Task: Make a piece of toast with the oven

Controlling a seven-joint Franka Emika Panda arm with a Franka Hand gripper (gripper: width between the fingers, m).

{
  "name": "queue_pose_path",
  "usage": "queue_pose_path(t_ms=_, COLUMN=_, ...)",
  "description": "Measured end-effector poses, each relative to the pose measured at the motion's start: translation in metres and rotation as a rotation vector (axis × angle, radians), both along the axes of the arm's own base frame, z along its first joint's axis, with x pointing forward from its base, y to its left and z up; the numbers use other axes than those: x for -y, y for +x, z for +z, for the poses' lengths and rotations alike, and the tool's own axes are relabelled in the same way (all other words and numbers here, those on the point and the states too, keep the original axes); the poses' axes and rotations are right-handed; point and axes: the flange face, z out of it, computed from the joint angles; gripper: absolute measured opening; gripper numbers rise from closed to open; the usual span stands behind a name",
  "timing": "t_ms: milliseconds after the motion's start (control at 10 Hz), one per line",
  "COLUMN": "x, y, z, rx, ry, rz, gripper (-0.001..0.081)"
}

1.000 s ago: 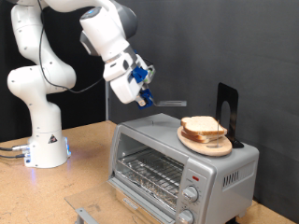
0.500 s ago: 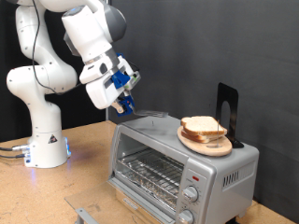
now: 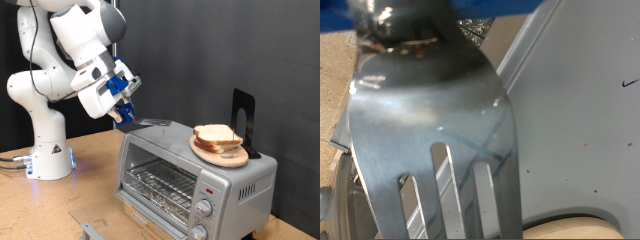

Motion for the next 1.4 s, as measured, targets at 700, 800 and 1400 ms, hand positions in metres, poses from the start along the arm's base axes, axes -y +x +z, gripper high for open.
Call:
queue_pose_path(t_ms=700, x=-0.014, y=0.026, z=0.019, rx=-0.119, ry=-0.137, rz=0.134, gripper=0.0469)
queue_pose_path(t_ms=800, x=-0.013, y=0.035, z=0.018, rx=-0.097, ry=-0.166, rz=0.137, gripper=0.0469)
queue_pose_path(t_ms=1400, x=-0.017, y=0.066, z=0.004, rx=-0.036, ry=-0.195, rz=0.104, gripper=0.0469)
